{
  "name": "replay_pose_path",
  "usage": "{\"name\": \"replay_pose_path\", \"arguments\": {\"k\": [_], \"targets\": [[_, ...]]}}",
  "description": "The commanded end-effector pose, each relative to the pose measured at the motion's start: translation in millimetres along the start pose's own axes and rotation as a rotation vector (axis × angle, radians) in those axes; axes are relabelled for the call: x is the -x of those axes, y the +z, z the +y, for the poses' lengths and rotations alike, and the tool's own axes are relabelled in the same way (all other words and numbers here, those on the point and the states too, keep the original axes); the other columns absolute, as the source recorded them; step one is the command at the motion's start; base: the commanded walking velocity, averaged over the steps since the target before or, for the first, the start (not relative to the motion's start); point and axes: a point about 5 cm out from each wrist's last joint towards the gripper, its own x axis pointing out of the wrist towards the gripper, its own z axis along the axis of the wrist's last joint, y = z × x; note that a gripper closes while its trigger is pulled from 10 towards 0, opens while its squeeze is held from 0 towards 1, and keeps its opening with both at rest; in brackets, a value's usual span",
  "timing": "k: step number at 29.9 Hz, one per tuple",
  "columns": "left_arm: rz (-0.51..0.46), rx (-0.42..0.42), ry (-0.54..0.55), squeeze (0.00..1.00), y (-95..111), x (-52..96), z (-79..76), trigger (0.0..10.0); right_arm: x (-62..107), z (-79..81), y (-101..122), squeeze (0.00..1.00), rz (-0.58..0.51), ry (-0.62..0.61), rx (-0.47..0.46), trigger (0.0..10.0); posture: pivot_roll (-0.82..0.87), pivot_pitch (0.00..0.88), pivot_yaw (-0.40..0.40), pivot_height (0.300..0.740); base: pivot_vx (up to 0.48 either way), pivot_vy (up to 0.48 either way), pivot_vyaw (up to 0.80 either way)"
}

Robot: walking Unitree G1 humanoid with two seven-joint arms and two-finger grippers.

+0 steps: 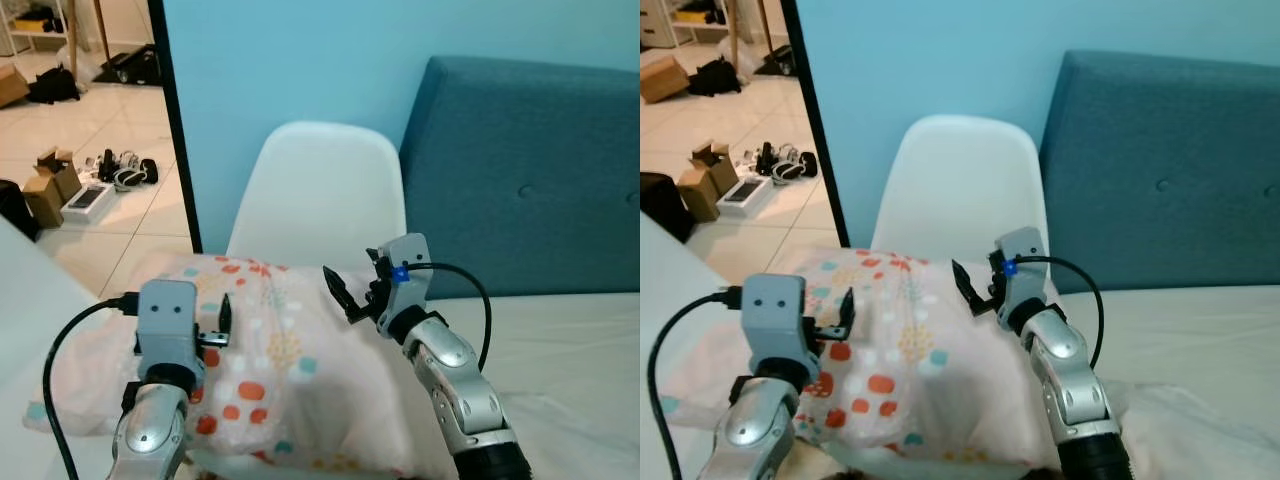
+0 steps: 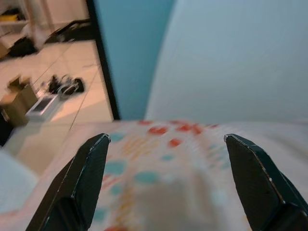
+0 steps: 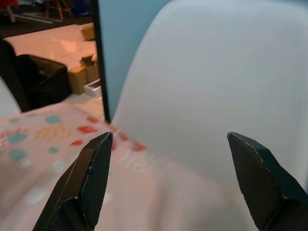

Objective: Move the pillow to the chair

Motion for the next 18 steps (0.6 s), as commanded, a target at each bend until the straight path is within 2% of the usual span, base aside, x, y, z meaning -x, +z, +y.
{"name": "replay_pose_path", "arguments": {"k": [1,6,18], "targets": [[0.021,-0.014,-0.008,0.00,-5.4,-2.4,-2.2,10.0,-1.9,-1.7,0.1,0.00,-0.012,-0.018,0.018,10.0,-0.02,0.000,-0.085,0.680,-0.480,0.000,0.00],[0.043,0.025,0.015,0.00,-10.7,-5.1,1.9,10.0,-5.4,-5.1,-2.6,0.00,-0.004,-0.030,0.008,10.0,-0.01,0.000,-0.089,0.695,-0.478,0.000,0.00],[0.029,0.072,0.005,0.00,-12.0,-14.2,0.7,10.0,-9.8,-8.3,-5.3,0.00,0.012,-0.023,-0.004,10.0,-0.02,0.000,-0.102,0.740,0.000,0.000,0.00]]}}
